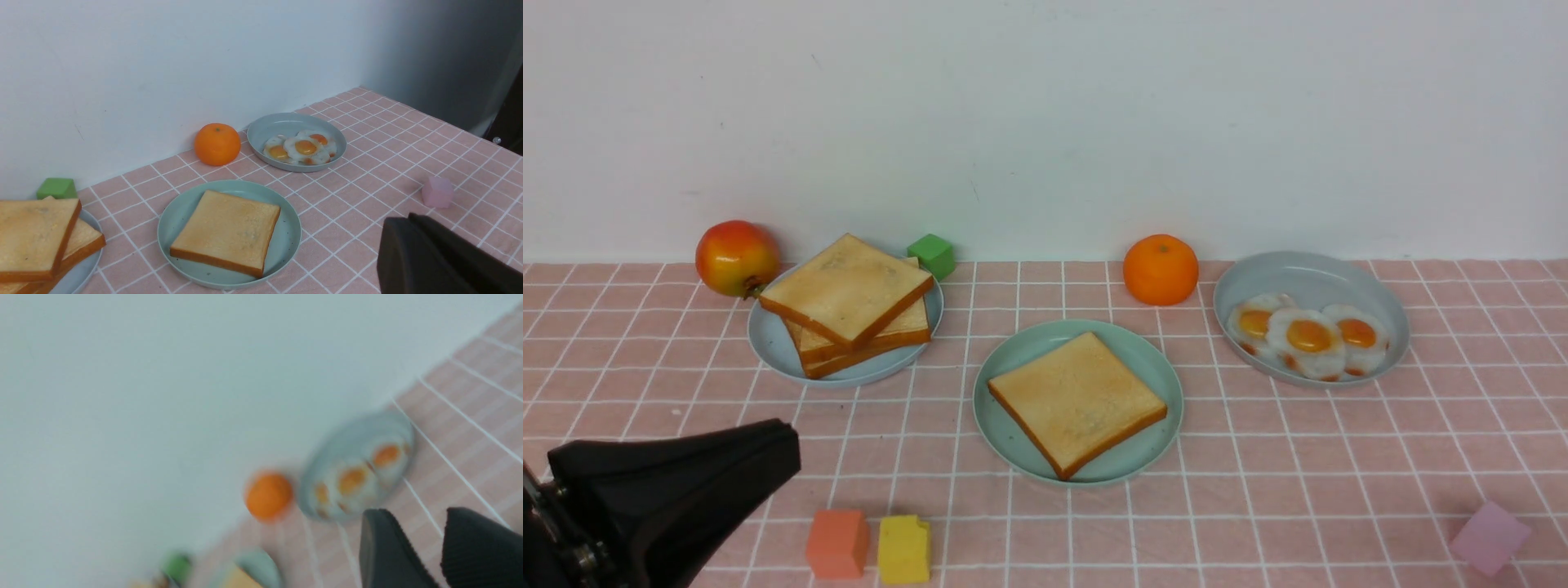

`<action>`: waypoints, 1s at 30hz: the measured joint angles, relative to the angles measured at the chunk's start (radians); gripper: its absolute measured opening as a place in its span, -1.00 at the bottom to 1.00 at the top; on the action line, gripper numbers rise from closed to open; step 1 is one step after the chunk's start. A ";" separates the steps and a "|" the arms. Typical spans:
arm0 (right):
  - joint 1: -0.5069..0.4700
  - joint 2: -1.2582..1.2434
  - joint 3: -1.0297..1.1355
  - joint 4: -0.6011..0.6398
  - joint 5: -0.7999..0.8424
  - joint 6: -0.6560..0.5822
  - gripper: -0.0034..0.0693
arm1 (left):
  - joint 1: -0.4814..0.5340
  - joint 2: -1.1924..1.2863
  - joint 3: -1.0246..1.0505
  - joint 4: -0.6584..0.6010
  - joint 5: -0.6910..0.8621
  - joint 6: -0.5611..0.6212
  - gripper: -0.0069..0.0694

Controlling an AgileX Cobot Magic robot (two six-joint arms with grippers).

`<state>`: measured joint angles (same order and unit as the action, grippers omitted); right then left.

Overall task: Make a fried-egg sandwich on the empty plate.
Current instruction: Use the right arm to grab a fried egg

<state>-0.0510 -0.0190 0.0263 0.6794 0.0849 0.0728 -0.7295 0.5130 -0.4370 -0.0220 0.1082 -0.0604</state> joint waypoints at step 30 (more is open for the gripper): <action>0.381 1.805 -1.543 -0.864 1.013 0.030 -0.51 | 0.000 -0.001 0.000 0.049 0.001 0.001 -0.85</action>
<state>0.3303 1.7857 -1.5167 -0.1848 1.0977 0.1025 -0.7295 0.5117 -0.4370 0.0268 0.1090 -0.0594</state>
